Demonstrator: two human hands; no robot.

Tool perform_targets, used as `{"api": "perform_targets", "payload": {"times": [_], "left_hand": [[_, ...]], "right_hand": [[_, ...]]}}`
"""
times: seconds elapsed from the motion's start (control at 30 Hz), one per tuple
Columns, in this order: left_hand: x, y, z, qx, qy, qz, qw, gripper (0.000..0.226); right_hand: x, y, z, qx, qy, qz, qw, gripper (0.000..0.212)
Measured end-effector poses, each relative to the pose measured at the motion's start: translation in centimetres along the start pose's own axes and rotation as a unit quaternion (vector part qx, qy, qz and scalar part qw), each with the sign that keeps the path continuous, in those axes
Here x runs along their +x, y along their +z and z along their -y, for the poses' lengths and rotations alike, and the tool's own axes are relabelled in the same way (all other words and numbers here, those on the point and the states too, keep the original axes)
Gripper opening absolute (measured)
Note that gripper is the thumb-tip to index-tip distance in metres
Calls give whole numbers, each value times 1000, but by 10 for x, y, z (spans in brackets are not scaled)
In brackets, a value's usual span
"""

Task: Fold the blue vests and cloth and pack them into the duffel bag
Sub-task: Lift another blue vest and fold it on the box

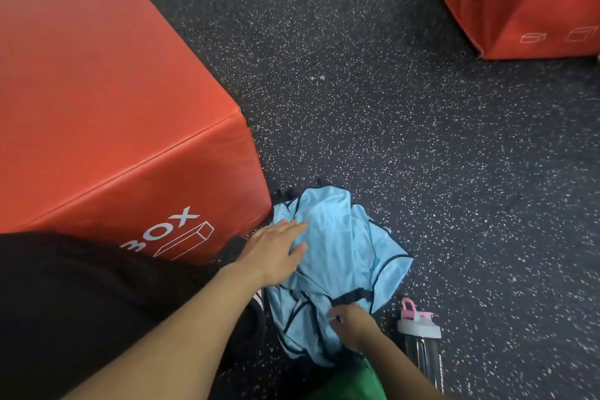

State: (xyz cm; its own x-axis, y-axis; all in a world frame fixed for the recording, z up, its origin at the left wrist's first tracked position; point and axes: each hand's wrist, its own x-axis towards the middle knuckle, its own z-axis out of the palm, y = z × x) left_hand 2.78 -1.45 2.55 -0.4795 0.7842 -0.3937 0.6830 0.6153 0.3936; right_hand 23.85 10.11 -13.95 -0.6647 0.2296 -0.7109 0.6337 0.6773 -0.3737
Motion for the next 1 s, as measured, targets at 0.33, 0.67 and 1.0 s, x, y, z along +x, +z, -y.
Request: {"api": "perform_targets", "payload": {"times": [0.33,0.67,1.0], "left_hand": [[-14,-18,-6,-9,14,-21,1000,55],[-57,-98,-10,-74,51,-126,988,53],[-113,-216,1,-85,85,-255,960,72]], "right_hand": [[-27,-22,19,240,-30,-73,968,24],[-95,-167,91,405,-154,-206,877,16],[-208,-344,242,358,-352,-261,825,28]]}}
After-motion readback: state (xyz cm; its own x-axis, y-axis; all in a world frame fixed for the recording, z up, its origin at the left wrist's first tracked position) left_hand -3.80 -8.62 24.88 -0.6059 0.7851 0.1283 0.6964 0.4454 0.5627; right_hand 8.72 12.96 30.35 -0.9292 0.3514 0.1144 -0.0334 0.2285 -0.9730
